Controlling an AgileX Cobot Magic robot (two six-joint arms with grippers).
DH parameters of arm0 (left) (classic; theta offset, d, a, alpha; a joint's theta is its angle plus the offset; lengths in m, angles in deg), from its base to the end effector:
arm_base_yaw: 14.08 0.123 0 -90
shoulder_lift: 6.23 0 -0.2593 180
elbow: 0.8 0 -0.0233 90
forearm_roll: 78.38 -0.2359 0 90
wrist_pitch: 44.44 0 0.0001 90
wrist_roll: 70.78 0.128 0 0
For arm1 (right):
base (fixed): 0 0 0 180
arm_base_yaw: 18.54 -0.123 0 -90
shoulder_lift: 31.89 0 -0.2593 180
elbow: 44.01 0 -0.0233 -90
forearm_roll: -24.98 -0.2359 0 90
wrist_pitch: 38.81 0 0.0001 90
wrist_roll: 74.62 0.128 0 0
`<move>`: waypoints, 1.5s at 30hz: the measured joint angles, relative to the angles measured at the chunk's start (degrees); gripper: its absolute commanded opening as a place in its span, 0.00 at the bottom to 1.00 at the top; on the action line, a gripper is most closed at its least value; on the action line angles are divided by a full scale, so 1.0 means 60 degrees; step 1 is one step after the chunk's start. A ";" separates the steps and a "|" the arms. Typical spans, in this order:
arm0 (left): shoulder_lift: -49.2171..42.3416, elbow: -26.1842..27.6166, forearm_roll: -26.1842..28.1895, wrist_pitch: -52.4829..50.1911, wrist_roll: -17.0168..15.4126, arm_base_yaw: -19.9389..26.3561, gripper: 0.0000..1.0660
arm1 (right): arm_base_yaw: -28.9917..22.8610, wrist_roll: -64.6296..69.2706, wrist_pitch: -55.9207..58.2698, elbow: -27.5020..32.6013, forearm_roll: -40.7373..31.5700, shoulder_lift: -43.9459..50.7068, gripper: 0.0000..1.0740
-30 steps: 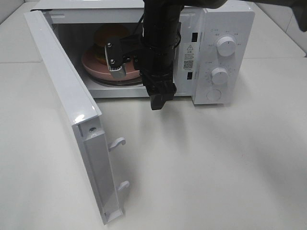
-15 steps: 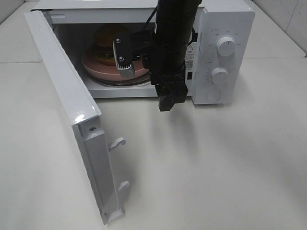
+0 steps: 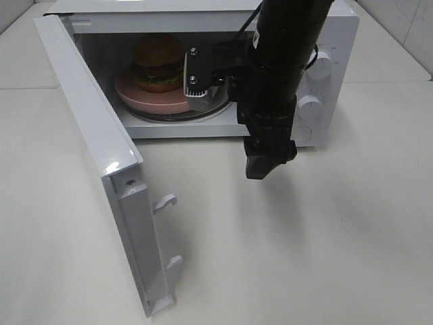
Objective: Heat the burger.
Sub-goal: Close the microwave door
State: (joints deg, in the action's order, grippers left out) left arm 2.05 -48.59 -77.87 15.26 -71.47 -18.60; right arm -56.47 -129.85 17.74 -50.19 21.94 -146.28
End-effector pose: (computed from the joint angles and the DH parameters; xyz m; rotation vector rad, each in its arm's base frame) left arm 0.0411 -0.0042 0.2556 0.0679 2.0201 -0.0683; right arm 0.2900 0.2332 0.1842 -2.0625 1.9979 0.0106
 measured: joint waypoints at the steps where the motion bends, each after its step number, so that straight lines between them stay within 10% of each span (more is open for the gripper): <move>1: 0.0000 0.0000 0.0000 0.0000 0.0000 0.0000 0.94 | 0.0000 0.0000 0.0000 0.0000 0.0000 0.0000 0.83; 21: 0.0000 0.0000 0.0000 0.0000 0.0000 0.0000 0.94 | 0.0401 0.4889 -0.1518 0.3495 -0.0267 0.3008 0.83; 45: 0.0000 0.0000 0.0000 0.0000 0.0000 0.0000 0.94 | 0.5615 0.9320 -0.1528 0.4660 0.0592 0.3810 0.83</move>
State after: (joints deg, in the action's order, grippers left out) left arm 2.05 -48.59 -77.87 15.26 -71.47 -18.60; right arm -22.78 -73.93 8.57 -22.23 25.50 -123.42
